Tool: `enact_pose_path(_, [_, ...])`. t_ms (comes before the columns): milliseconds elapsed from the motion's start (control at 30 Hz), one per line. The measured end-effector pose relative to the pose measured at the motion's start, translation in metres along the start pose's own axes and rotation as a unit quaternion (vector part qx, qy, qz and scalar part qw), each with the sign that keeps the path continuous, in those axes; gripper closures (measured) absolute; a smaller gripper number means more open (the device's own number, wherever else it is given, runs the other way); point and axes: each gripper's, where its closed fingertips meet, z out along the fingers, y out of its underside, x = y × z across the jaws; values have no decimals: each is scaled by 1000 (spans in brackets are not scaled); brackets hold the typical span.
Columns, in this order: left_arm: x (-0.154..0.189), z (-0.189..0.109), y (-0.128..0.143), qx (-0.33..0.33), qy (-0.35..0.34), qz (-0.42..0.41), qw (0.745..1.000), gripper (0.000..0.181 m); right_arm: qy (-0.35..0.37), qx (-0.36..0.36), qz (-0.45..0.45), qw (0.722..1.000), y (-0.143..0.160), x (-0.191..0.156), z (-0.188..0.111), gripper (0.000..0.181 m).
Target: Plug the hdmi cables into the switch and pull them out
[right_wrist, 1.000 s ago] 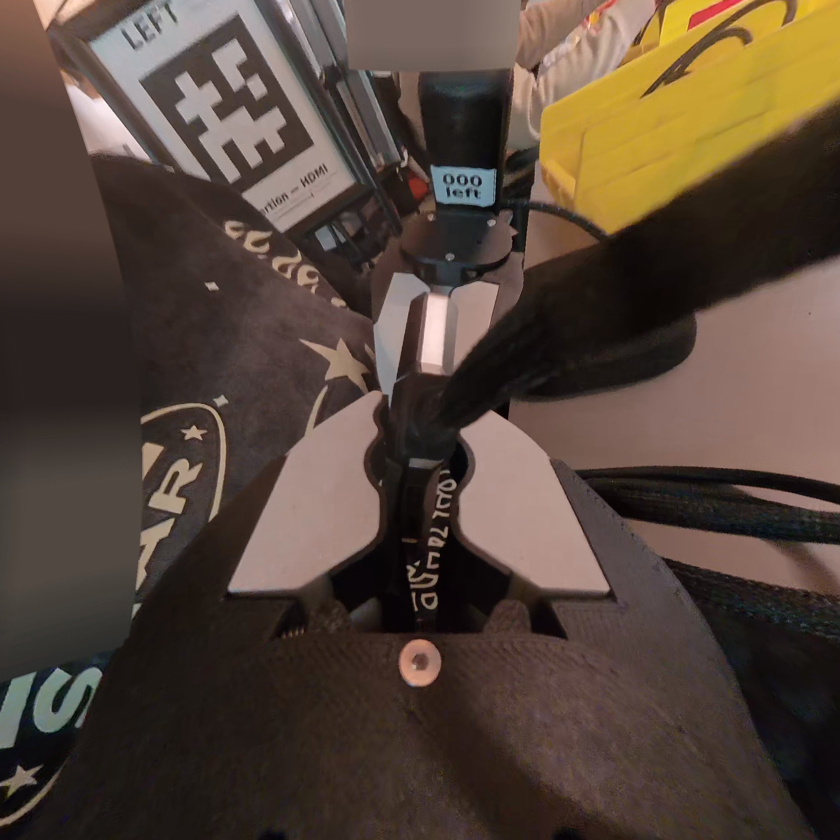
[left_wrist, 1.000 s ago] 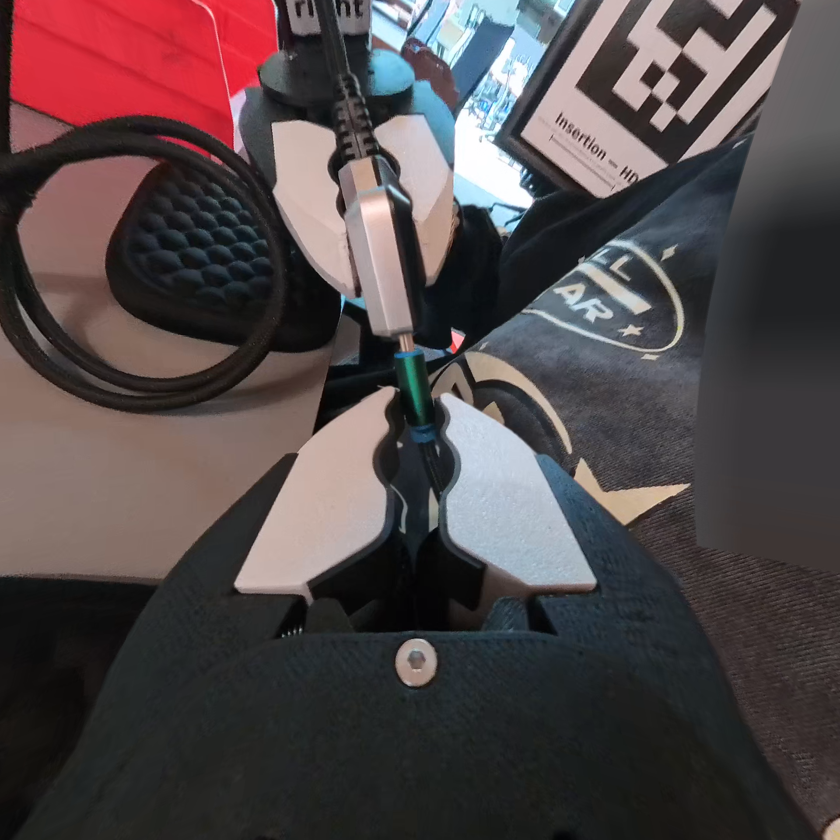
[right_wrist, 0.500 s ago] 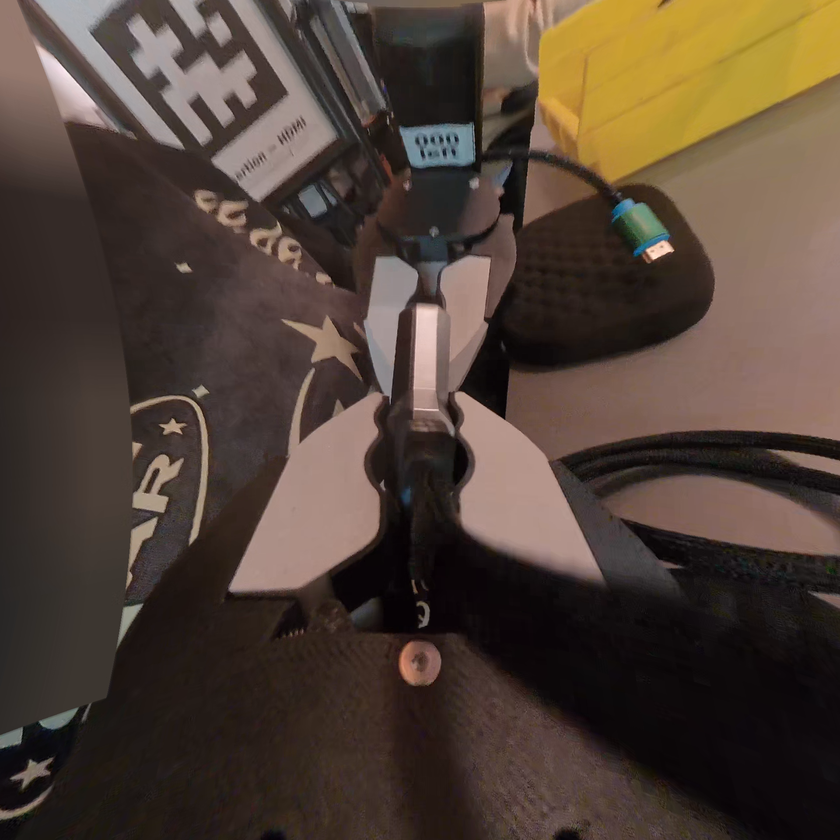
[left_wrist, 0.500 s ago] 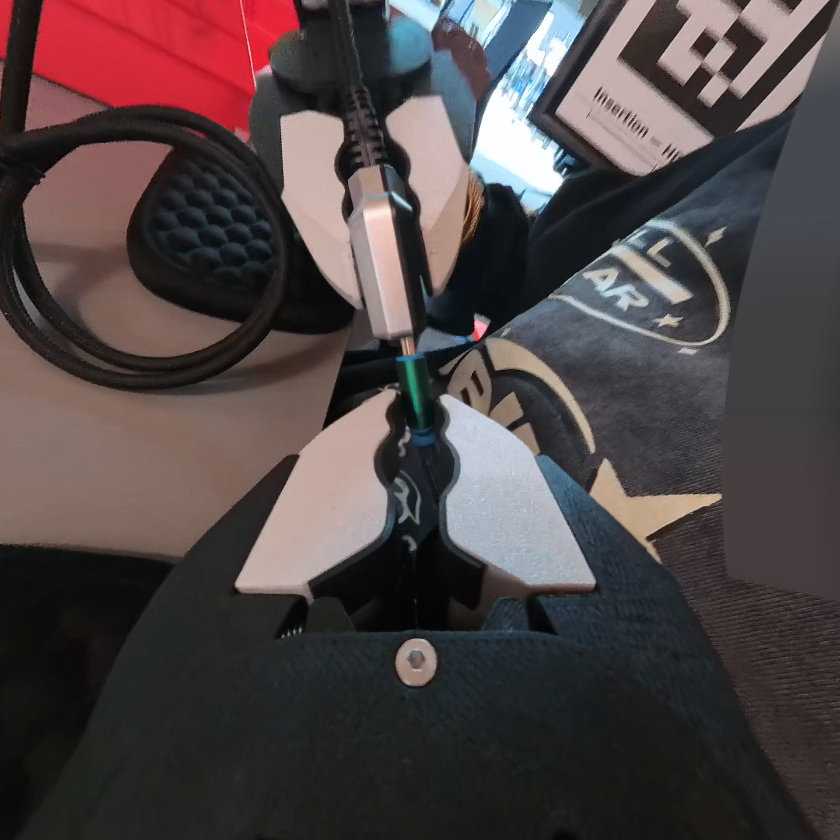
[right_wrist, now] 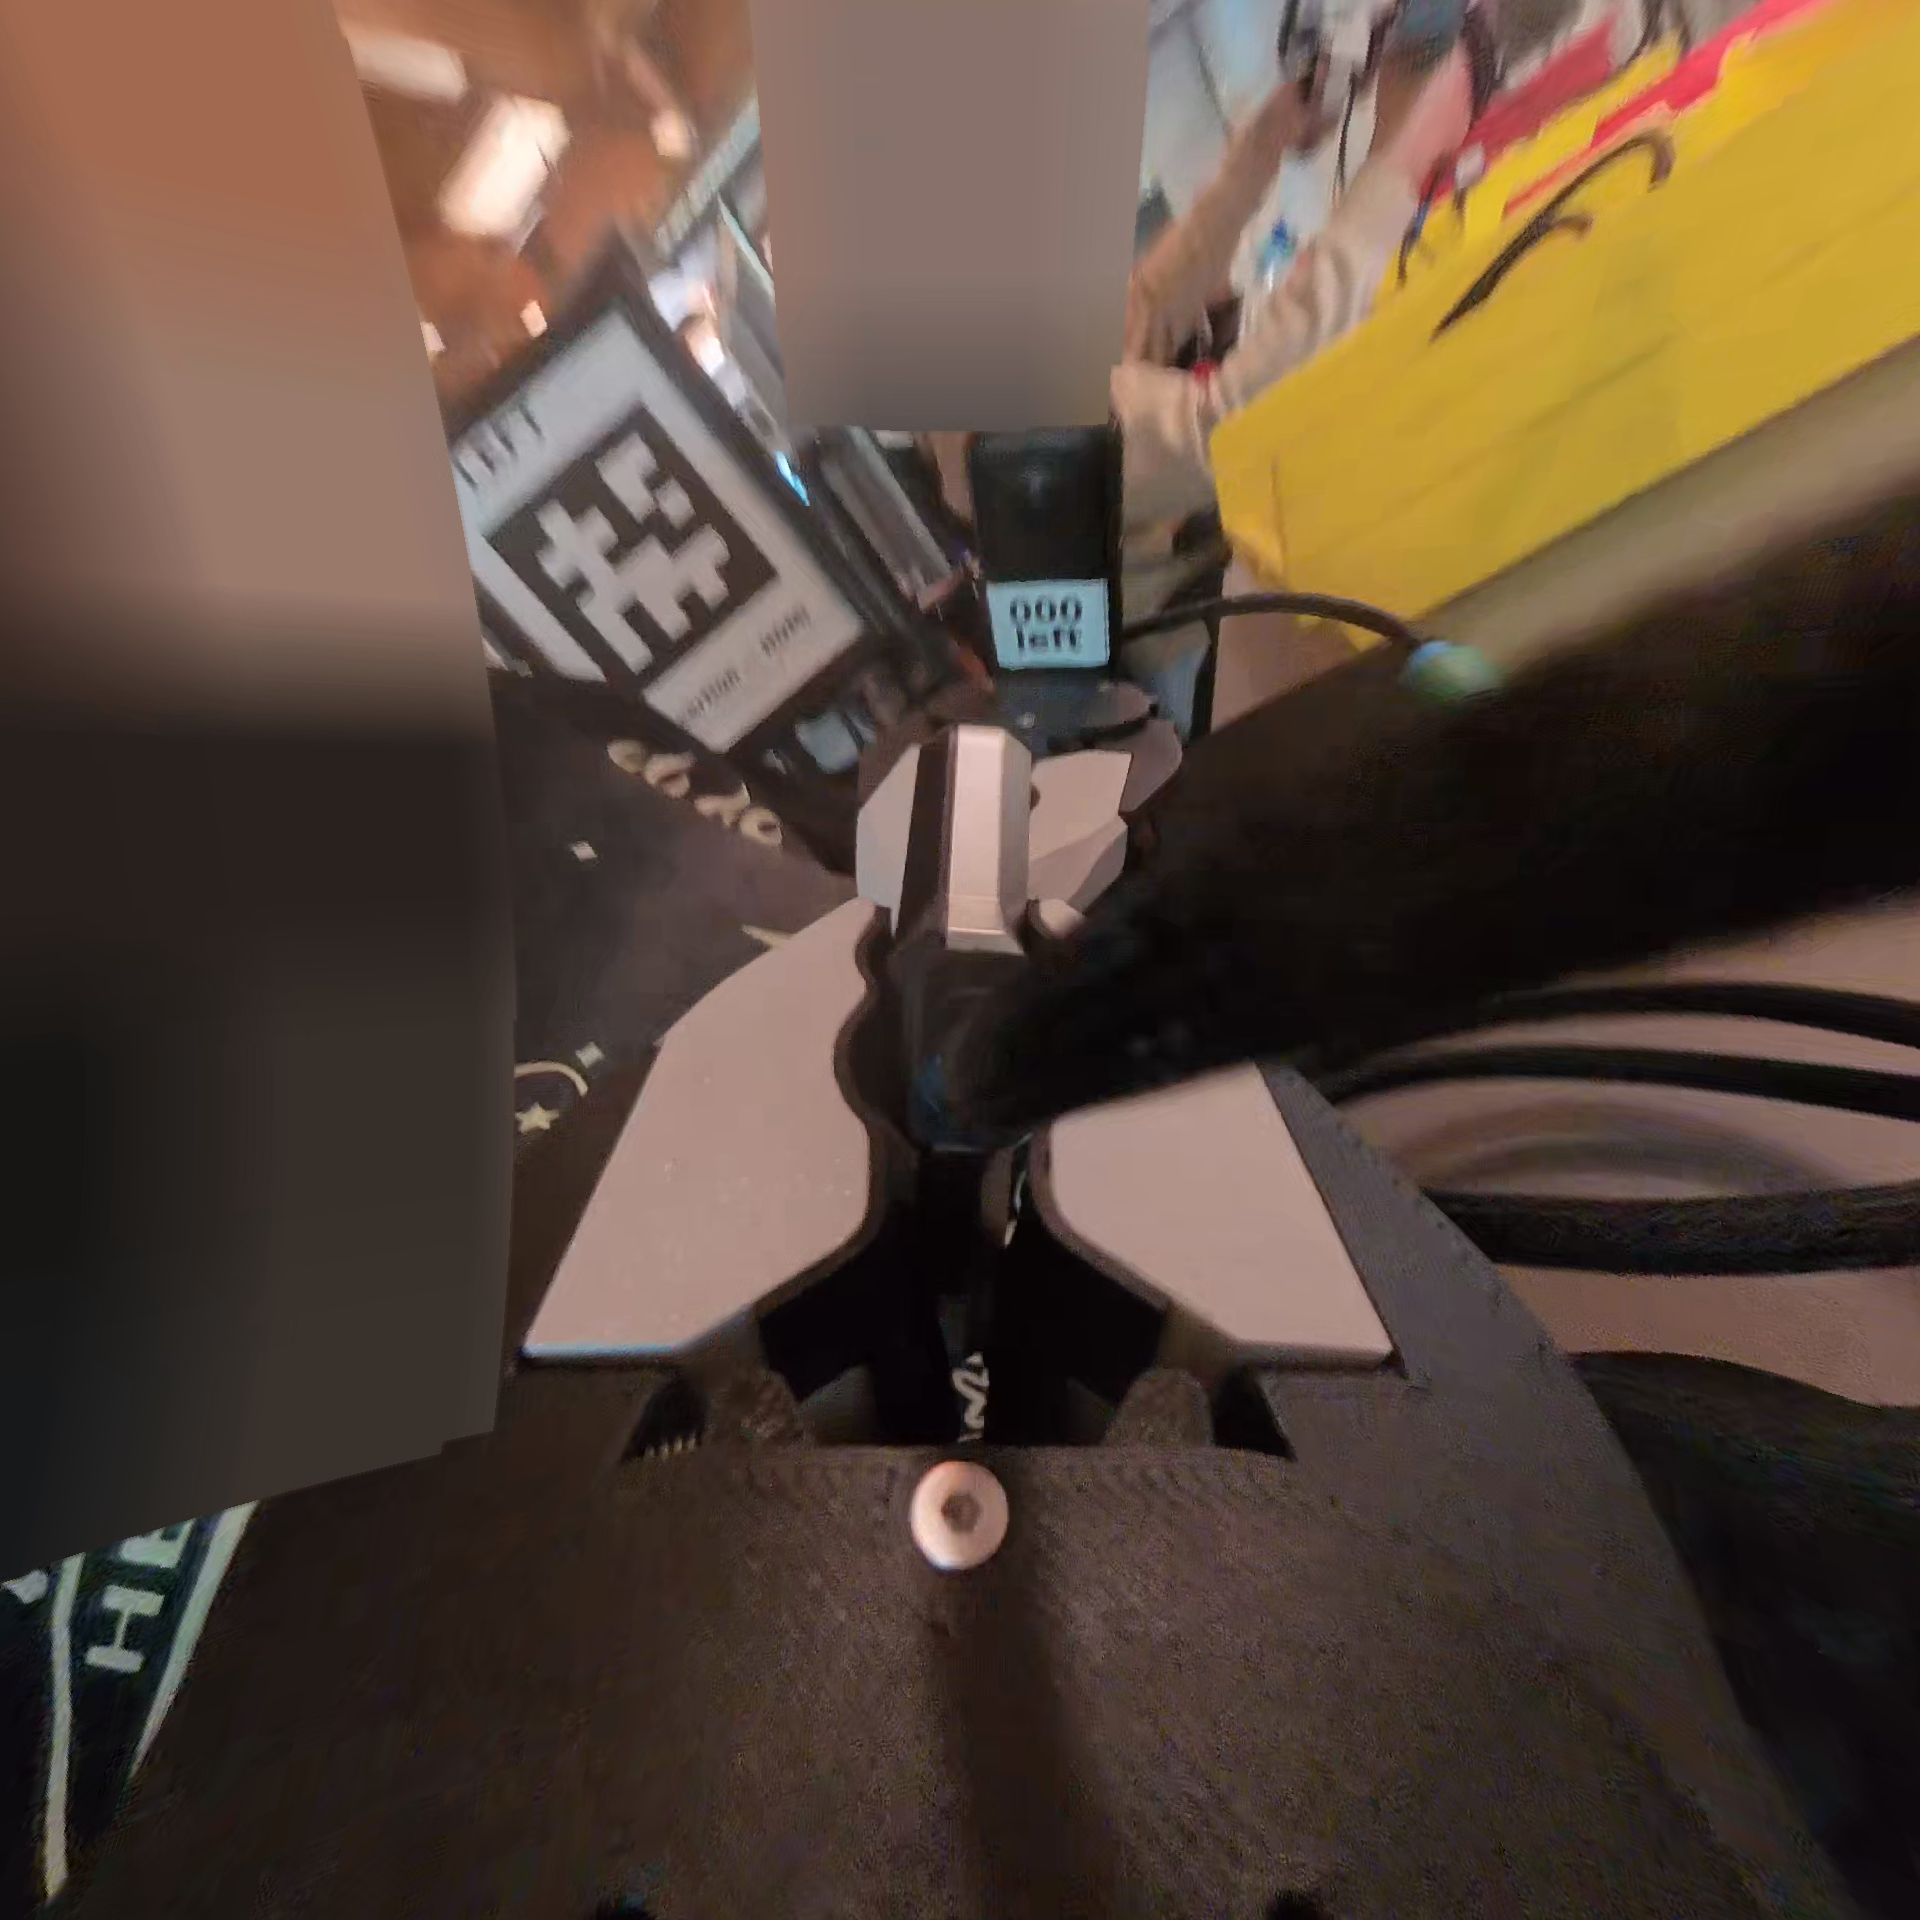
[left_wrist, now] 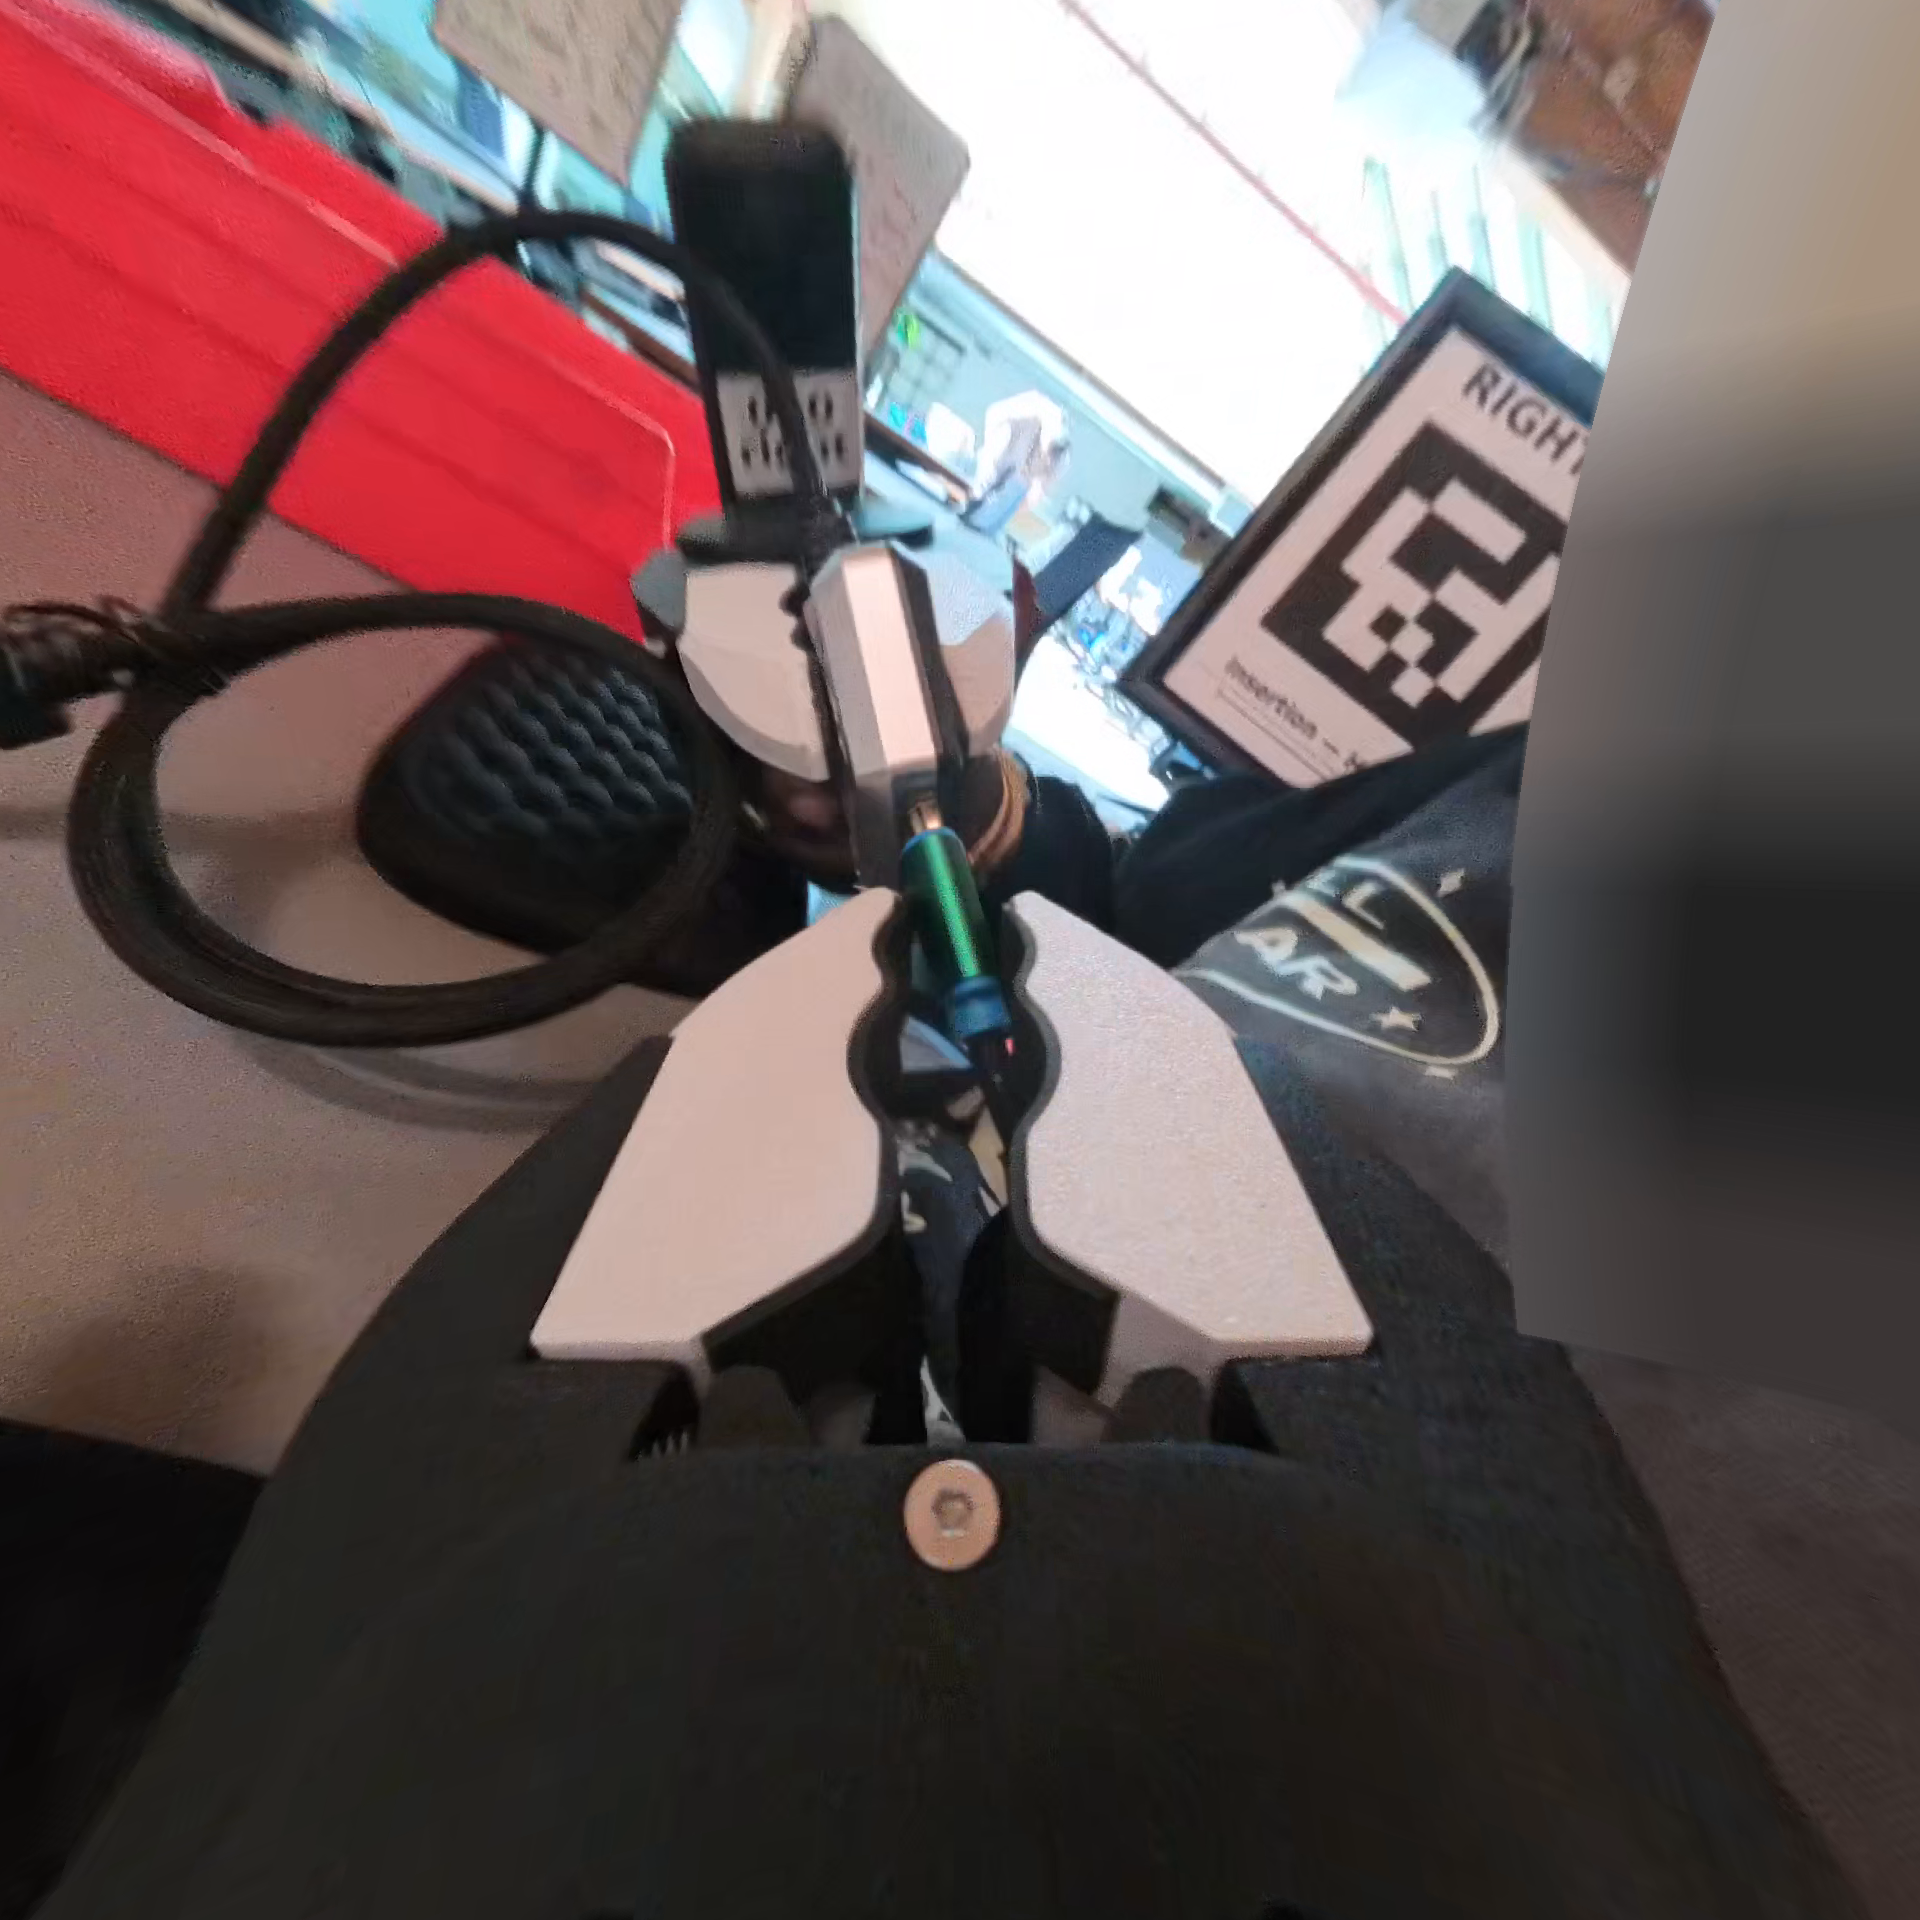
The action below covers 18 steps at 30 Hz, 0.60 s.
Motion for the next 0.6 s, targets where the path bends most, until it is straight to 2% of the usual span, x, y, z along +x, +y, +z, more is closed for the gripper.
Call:
enact_pose_path(67, [0,1,-3,-1,-7,16,1000,150,2,40,3,999,-10,0,-6,157])
enact_pose_path(100, [3,1,-4,-4,-3,15,1000,148,3,48,3,999,-12,0,-8,156])
enact_pose_path(133, [5,1,-6,1,2,11,1000,151,1,50,6,999,-12,-1,-8,157])
enact_pose_path(200, [4,1,-6,6,-2,6,1000,166,-9,43,6,999,-9,-4,-8,157])
enact_pose_path(333, [6,3,8,-18,-2,30,999,169,-9,-3,-26,1000,2,-9,-7,153])
enact_pose_path(400, [8,4,17,-44,0,33,998,169,23,18,-54,998,-5,-6,-9,144])
enact_pose_path(433, [8,6,22,-59,-1,36,998,169,29,37,-64,997,-10,-6,-11,146])
enact_pose_path(567, [9,6,23,-56,-6,49,997,169,9,-12,-33,999,7,-8,-14,154])
enact_pose_path(600, [9,6,24,-58,-7,52,997,169,18,-24,-27,999,11,-7,-14,152])
